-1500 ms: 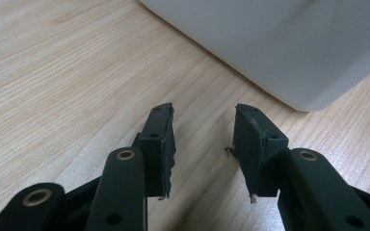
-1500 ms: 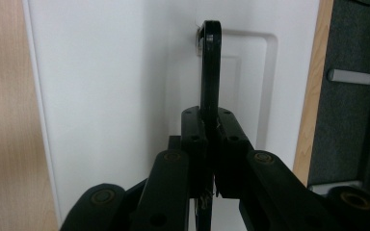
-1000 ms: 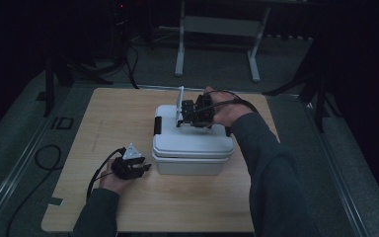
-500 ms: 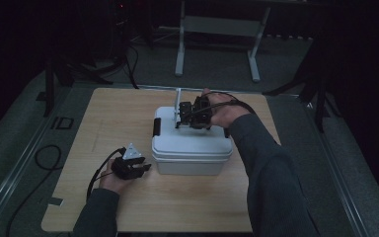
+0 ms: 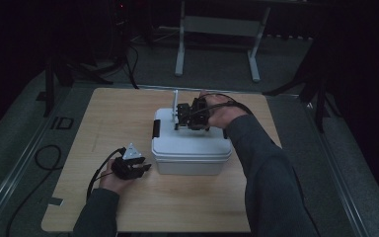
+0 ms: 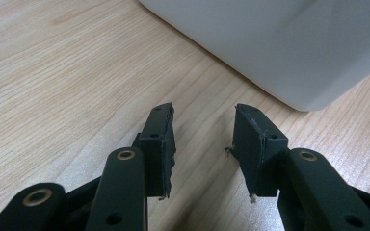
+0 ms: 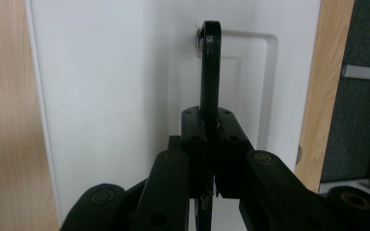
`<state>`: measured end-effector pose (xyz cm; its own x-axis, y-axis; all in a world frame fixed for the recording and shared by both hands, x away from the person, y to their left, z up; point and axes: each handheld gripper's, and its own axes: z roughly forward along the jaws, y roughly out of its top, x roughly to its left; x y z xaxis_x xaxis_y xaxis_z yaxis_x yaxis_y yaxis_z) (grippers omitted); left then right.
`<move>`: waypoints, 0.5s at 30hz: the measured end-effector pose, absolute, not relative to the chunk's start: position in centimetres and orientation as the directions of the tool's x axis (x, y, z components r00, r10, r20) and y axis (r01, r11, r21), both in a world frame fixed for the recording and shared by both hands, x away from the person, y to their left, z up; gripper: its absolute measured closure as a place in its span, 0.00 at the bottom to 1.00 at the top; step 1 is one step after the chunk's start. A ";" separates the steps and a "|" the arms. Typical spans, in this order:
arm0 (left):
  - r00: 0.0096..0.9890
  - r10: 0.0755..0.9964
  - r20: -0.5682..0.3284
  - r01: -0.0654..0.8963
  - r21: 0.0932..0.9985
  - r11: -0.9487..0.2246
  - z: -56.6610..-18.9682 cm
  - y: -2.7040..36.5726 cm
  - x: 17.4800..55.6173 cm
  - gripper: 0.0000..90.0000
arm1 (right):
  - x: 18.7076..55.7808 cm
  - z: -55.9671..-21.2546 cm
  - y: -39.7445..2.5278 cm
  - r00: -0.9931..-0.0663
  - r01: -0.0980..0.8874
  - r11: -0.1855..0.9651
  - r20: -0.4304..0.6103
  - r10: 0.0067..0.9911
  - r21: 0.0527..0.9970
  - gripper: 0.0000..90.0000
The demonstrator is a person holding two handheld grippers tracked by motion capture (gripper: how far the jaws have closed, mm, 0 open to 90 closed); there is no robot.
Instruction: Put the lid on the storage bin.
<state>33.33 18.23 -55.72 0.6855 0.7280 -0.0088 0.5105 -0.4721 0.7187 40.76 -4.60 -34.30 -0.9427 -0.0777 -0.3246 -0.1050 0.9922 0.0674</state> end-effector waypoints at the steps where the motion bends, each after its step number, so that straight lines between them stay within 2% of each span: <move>1: 0.686 0.728 -0.009 0.510 0.719 -0.472 -55.7 18.2 33.3 0.66 | 40.8 -34.3 -4.6 -0.943 -0.103 0.992 -0.323 -0.076 0.066 0.94; 15: 0.685 0.728 -0.009 0.511 0.719 -0.471 -55.7 18.2 33.3 0.66 | 40.7 -34.5 -4.5 -0.945 -0.104 0.992 -0.317 -0.078 0.067 0.94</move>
